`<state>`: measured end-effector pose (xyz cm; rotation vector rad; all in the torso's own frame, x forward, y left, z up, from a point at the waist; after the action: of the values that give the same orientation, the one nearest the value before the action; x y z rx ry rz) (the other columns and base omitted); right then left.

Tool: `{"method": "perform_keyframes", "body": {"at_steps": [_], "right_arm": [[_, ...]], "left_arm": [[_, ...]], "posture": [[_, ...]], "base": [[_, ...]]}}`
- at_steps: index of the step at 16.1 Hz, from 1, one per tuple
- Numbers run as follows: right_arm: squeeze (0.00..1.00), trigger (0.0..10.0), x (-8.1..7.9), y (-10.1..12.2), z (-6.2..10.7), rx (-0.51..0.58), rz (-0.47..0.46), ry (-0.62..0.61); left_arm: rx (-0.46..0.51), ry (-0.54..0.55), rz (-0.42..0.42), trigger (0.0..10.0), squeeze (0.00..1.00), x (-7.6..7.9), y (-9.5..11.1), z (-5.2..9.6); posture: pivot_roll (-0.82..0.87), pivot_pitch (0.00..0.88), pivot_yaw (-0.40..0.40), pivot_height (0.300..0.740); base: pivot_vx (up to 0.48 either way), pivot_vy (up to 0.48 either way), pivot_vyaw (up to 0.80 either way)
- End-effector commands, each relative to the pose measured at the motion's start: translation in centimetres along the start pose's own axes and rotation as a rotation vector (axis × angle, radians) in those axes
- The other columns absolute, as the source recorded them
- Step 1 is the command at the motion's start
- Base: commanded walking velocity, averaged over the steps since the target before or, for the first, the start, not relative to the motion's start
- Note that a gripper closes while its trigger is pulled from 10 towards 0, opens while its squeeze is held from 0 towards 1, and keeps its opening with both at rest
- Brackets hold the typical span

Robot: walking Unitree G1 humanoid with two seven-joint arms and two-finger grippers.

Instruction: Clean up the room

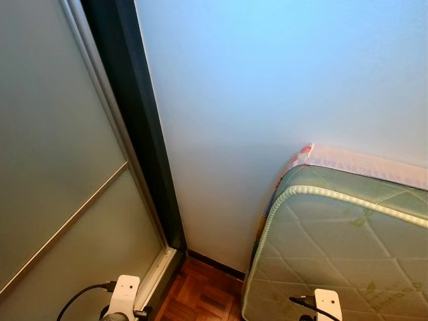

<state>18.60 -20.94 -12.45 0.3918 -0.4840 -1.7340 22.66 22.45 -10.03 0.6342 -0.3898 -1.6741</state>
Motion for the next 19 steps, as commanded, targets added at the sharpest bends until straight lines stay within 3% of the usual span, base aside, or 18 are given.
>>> {"method": "perform_keyframes", "body": {"at_steps": [1,5,19], "right_arm": [[0.0,10.0,-1.0,5.4,-0.1,0.132,-0.023,0.157],[0.0,10.0,-1.1,5.1,-0.1,0.134,-0.053,0.155],[0.0,10.0,-2.1,4.1,-0.2,0.106,-0.018,0.153]], "left_arm": [[0.054,-0.008,0.269,10.0,0.0,-0.3,-0.9,0.4],[0.025,0.011,0.334,10.0,0.0,-0.7,-1.9,0.5],[0.017,0.011,0.287,10.0,0.0,-0.6,-1.7,0.5]], "posture": [[0.18,0.126,-0.063,0.74],[0.2,0.102,-0.055,0.74],[0.2,0.06,-0.056,0.74]], "base": [[0.0,0.0,0.0],[0.0,0.0,0.0],[0.0,0.0,0.0]]}}
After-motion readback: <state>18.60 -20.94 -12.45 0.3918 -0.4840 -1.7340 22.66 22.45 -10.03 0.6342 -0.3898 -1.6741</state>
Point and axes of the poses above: a point about 5 cm out from each wrist's last joint towards the gripper, its own z axis pointing back from the gripper into the wrist, its own y axis along the axis of the wrist's last joint, x = y × z, the point moved 4 cm from there along -z, pointing out of the wrist towards the gripper, and after that the axes turned 4 degrees about -z, right-handed, at the moved point
